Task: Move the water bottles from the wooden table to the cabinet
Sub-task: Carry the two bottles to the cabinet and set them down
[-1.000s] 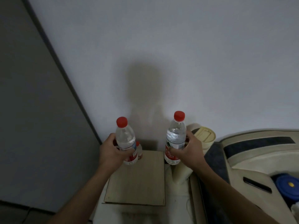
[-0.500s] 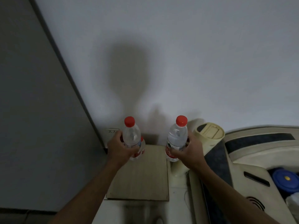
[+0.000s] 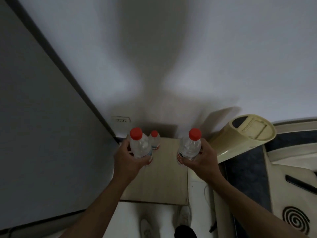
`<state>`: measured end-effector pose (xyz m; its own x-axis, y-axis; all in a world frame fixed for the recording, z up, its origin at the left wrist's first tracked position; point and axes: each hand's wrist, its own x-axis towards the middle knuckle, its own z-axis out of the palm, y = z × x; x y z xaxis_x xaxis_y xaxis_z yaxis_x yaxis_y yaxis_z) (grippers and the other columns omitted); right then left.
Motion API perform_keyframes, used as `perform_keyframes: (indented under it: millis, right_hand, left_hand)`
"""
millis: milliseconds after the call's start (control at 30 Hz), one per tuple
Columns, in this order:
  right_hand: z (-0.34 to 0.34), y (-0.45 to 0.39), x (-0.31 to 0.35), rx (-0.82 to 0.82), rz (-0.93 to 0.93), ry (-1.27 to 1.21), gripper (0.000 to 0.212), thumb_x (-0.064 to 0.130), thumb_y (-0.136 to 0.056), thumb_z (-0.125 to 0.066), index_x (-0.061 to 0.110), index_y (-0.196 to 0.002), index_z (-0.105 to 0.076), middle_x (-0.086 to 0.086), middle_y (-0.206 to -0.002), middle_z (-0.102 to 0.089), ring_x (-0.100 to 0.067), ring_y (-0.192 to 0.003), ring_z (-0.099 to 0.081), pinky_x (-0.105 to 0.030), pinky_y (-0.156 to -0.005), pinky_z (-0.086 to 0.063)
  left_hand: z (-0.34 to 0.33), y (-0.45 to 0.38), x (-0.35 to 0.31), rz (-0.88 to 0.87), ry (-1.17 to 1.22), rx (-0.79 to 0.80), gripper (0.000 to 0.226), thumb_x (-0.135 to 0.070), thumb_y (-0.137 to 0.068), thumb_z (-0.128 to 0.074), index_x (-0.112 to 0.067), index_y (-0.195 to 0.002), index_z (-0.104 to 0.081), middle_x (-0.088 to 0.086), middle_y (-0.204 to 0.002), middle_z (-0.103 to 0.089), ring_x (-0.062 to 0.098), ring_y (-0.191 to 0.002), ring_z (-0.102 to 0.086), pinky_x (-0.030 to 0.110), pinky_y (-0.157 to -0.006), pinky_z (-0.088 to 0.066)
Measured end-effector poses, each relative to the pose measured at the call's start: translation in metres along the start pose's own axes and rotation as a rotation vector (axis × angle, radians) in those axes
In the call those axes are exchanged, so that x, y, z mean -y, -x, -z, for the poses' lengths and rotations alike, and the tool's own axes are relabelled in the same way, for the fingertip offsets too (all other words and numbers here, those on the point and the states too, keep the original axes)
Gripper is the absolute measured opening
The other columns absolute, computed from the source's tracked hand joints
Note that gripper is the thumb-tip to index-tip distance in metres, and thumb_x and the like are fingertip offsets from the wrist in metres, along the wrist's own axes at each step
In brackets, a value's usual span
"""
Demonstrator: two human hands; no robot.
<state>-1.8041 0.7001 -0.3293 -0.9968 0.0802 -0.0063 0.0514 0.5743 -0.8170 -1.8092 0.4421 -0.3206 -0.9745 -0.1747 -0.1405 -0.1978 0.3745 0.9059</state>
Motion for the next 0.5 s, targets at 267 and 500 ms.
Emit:
perform_keyframes:
  millis: [267,500]
  right_hand:
    - [-0.049,-0.026,-0.073,0.042,-0.037,0.008,0.068,0.031,-0.063,-0.091,0.020,-0.120,-0.055,0.010,-0.110,-0.062,0.001,-0.099,-0.059,-0.015,-0.078,-0.049]
    - [-0.091,-0.043,-0.127,0.032,-0.053,0.005,0.072,0.030,-0.064,-0.091,0.022,-0.125,-0.053,0.008,-0.117,-0.061,-0.006,-0.104,-0.058,-0.022,-0.086,-0.051]
  left_hand:
    - [-0.039,-0.024,0.075,0.044,0.010,-0.084,0.070,-0.016,-0.056,-0.097,-0.024,-0.115,-0.059,-0.013,-0.103,-0.066,-0.015,-0.090,-0.061,0.003,-0.068,-0.048]
    - [-0.067,-0.039,0.135,0.069,-0.012,-0.089,0.062,-0.018,-0.057,-0.096,-0.039,-0.099,-0.055,-0.019,-0.100,-0.065,-0.015,-0.089,-0.061,0.004,-0.069,-0.048]
